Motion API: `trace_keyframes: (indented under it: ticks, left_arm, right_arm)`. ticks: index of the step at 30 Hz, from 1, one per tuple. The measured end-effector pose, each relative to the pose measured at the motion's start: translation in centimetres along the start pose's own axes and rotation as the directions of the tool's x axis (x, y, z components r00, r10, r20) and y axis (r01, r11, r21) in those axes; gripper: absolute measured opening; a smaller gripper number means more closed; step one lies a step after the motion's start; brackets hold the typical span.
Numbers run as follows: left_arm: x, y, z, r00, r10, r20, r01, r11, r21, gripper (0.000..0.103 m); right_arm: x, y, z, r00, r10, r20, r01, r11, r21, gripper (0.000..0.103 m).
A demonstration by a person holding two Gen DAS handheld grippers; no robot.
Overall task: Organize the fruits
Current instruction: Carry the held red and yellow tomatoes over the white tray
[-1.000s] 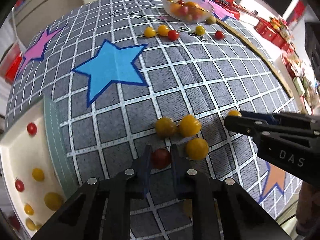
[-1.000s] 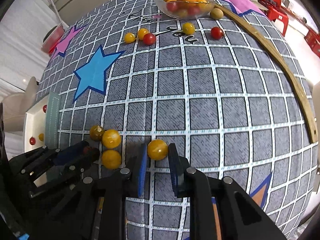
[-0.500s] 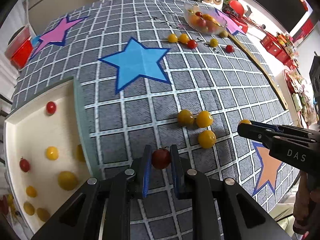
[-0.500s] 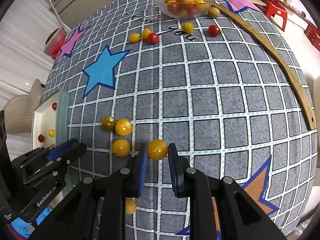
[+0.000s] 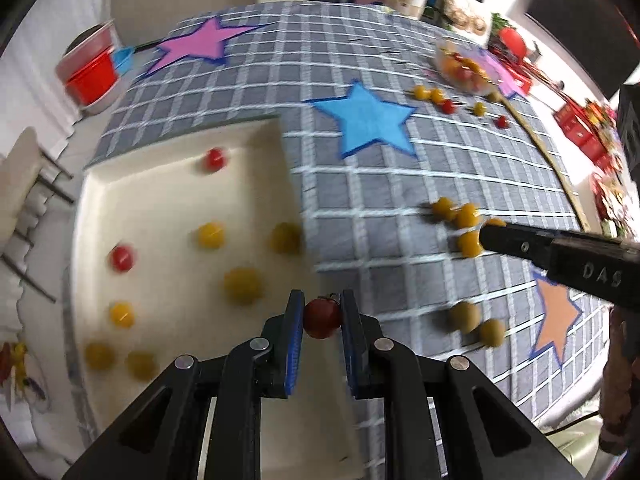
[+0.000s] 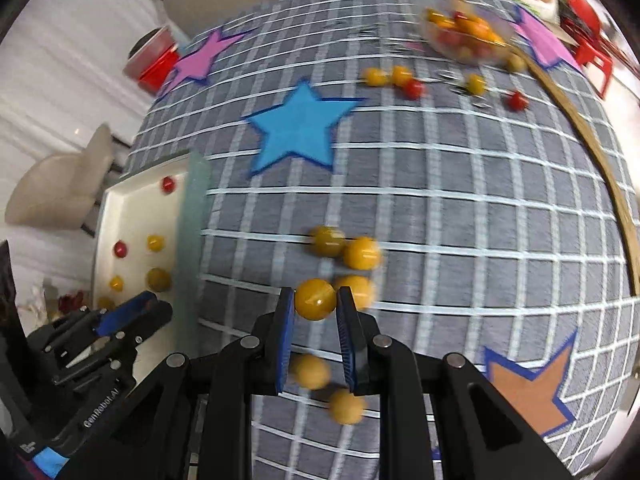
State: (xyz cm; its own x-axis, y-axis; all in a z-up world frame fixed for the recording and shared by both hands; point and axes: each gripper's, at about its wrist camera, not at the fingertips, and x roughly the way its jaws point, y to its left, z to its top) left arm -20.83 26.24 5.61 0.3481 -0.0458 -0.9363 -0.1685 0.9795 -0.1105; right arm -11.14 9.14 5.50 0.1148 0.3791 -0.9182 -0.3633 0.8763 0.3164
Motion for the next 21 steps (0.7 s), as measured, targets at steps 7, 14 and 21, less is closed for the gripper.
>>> trace_keyframes:
  ticks: [7,14,21]
  left_arm:
    - [-0.7,5.6,-3.4,0.997,0.080,-0.021,-0.082,0.990,-0.116,0.019]
    - [-0.8,10.0,-6.2,0.988,0.151,-0.039,-0.156,0.967,-0.203,0.019]
    - [-0.1,12.3,-7.9,0.983,0.175,-0.058,-0.184,0.945,-0.271,0.019]
  right_arm:
    - [1.5,6.5,0.5,0.998,0.054,-0.031,-0.057,0.991,-0.123,0.023]
    - [3.9,12.8,0.5,0.993,0.082,-0.084,-0.099,0.969,-0.228,0.023]
    - [7.0,17.6,0.9,0.989,0.068,-0.131,-0.107,0.941,-0.320,0.023]
